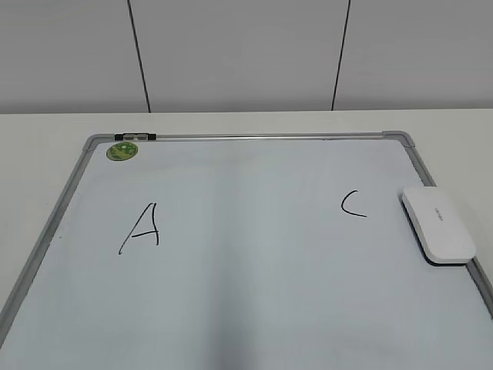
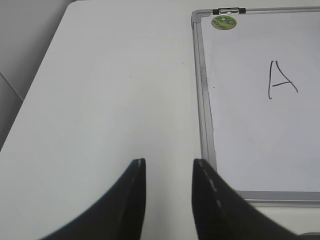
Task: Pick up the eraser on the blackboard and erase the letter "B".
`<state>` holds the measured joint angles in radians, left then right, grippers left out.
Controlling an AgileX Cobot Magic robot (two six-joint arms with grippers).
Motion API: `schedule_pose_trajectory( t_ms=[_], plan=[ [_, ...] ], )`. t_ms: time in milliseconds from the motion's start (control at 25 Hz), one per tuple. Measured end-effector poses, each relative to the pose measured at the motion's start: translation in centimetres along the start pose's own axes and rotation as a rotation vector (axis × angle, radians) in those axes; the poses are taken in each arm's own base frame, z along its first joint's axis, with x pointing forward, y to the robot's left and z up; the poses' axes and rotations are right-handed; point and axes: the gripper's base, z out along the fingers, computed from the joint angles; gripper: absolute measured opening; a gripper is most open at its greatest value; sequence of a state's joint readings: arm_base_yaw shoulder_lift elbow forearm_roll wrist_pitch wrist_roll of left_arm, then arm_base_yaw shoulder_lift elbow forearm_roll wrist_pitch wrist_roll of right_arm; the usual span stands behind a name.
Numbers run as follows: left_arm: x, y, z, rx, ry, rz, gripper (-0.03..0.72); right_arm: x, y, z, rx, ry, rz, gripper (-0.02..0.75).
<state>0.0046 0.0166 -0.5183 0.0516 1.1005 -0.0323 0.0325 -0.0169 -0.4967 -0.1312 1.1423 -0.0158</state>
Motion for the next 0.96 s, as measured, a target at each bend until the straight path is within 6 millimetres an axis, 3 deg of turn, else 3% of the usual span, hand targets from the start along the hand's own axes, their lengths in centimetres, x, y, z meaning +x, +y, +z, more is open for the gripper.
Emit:
schedule_pose_trajectory(
  t_ms=[960],
  plan=[
    [0.0, 0.0, 0.0, 0.0, 0.0, 0.0, 0.241, 0.01, 0.19, 0.0, -0.021, 0.001, 0.006, 0.555]
  ],
)
